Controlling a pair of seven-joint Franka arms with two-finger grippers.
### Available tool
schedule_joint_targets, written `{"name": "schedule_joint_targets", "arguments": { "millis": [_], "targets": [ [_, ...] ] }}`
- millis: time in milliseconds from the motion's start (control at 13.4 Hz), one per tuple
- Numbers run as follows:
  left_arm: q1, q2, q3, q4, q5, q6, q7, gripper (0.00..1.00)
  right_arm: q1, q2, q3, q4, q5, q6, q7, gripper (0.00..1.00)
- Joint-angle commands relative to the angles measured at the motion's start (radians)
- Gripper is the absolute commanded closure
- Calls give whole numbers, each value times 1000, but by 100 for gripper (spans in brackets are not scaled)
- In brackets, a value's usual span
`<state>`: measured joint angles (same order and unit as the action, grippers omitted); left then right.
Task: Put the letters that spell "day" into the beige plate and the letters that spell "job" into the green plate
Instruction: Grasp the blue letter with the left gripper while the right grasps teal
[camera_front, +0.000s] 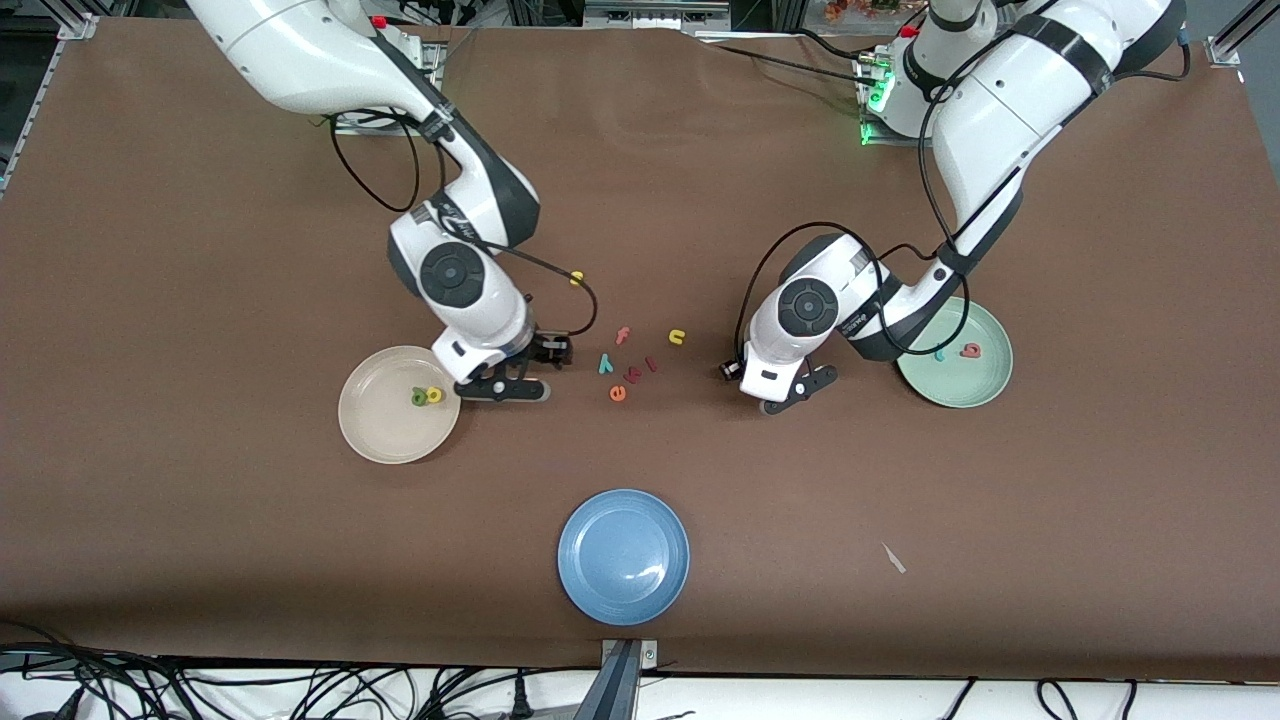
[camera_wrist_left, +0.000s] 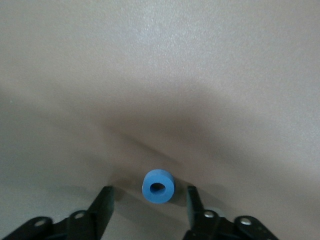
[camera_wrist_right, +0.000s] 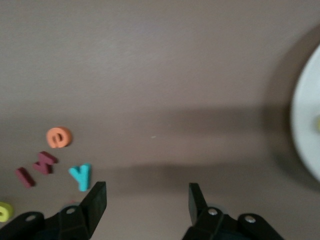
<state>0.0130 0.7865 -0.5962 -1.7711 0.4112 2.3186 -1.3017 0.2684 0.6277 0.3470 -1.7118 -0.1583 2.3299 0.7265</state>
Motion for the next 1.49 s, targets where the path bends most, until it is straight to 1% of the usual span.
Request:
{"name": "schedule_joint_targets", "arguments": {
  "millis": [0,149,224,298,448,522,597,671,821,970,1044,1119,1193,1343,1417],
  "targets": [
    [-13,4,10,16,1,-1,-10,77,37,33,0,23,0,34,79,25],
    [-13,4,10,16,1,-2,1,98,81,61,-2,53,-26,49,144,25],
    [-11,2,10,16,1,-5,8,100,97,78,-2,63,-61,49,184,25],
    [-8,0,10,16,3,-7,16,100,113,98,-2,75,-98,52,229,21],
    [1,-9,9,16,1,-18,42,100,144,139,-3,100,-173,55,289,21],
    [11,-24,6,15,-8,-45,64,100,150,151,-3,100,-205,55,294,21],
    [30,-45,-7,16,-14,-121,97,100,152,158,-3,100,-230,55,294,18],
    [66,-58,-40,16,-20,-196,143,100,152,167,-2,100,-253,57,292,17],
    [227,-84,-164,13,-44,-319,258,100,152,173,1,100,-291,77,280,17],
    [417,-85,-314,9,-45,-489,375,100,152,182,0,100,-299,91,280,17],
    [506,-85,-370,-2,-42,-540,431,100,152,188,1,100,-303,92,280,17],
    [569,-85,-407,-20,-29,-589,493,100,153,193,1,100,-314,104,278,17],
    [615,-89,-422,-39,-20,-622,556,100,153,198,1,100,-322,117,280,17],
    [679,-116,-422,-97,6,-637,668,100,155,207,1,100,-328,124,280,19],
    [723,-118,-422,-137,43,-636,715,100,155,207,1,100,-337,124,280,21]
  ]
}}
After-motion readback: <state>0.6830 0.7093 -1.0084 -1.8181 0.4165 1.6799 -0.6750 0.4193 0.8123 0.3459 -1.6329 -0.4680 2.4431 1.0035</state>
